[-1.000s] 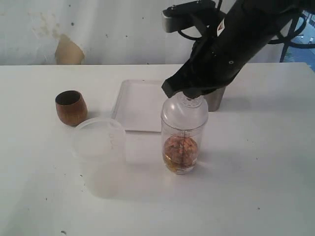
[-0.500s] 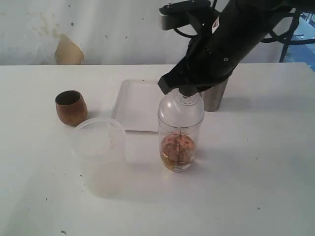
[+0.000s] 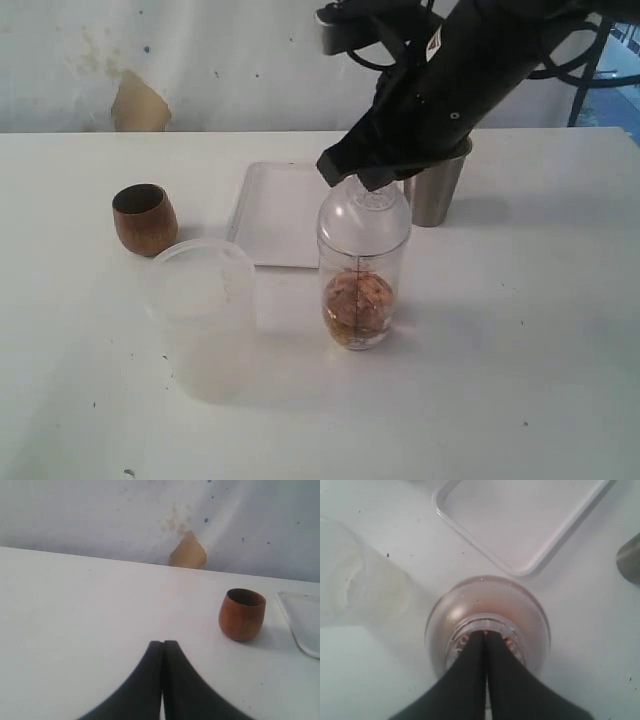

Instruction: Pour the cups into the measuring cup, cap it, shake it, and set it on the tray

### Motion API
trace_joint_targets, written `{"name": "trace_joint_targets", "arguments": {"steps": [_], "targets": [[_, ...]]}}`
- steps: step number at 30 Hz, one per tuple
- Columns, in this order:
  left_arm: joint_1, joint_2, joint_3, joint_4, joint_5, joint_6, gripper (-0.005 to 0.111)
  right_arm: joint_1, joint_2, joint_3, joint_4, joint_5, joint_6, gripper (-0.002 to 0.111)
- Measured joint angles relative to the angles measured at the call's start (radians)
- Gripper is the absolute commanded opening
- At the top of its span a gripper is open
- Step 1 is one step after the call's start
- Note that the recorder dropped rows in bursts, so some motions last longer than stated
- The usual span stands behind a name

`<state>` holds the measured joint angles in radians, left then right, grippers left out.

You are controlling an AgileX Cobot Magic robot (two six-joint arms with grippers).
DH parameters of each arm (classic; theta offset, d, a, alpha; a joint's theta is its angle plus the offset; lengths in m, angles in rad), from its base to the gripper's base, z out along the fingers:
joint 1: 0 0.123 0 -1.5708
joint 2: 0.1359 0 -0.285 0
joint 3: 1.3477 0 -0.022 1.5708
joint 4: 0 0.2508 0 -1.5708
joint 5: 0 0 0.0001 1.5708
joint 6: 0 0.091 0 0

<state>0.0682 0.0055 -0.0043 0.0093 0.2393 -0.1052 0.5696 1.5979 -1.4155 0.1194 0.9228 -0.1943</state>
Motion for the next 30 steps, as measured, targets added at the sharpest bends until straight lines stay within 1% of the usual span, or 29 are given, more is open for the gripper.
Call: {"name": "trace_joint_targets", "arguments": {"steps": [7, 19, 24, 30], "targets": [[0.000, 0.000, 0.000, 0.000, 0.000, 0.000, 0.000, 0.000, -0.044, -0.006, 0.000, -0.019, 0.000, 0.000], [0.000, 0.000, 0.000, 0.000, 0.000, 0.000, 0.000, 0.000, -0.046, -0.006, 0.007, -0.018, 0.000, 0.000], [0.000, 0.000, 0.000, 0.000, 0.000, 0.000, 0.000, 0.000, -0.031, 0.036, 0.012, -0.026, 0.000, 0.000], [0.000, 0.000, 0.000, 0.000, 0.000, 0.000, 0.000, 0.000, -0.026, 0.043, 0.012, -0.034, -0.002, 0.000]]}}
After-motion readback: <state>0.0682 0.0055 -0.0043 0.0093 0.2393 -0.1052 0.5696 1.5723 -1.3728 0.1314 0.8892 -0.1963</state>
